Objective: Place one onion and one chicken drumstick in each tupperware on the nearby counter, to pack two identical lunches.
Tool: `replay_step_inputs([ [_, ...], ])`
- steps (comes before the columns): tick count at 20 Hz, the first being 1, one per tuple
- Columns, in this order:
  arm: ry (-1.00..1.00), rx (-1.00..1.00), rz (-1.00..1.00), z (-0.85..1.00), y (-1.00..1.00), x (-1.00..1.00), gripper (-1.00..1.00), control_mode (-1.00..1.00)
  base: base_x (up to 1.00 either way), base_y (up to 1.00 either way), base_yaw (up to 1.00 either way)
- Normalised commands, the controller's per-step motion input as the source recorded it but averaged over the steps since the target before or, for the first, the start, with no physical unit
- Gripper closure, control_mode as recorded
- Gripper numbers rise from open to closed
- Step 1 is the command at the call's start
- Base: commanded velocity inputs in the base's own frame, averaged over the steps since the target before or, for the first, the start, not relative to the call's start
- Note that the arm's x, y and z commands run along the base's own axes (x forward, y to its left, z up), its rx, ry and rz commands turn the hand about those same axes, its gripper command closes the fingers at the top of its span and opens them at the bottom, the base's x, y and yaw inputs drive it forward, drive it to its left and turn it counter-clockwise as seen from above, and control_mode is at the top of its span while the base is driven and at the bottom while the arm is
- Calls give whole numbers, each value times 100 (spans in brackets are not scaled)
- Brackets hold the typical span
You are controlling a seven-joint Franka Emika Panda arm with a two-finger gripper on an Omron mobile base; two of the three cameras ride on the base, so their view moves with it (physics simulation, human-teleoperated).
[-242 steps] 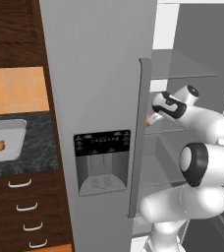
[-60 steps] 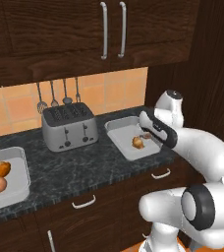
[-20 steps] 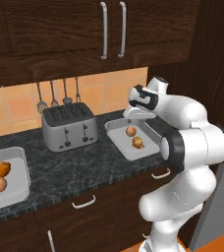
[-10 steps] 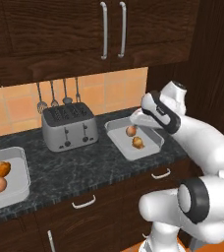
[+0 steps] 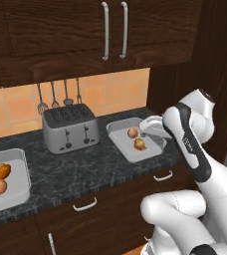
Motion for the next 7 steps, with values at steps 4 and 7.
replay_step_inputs([
  [4,-10,-24,3,54,64,-100,-100,-100,0,0,0],
  [7,2,-24,-6,0,41,-100,-100,-100,0,0,0],
])
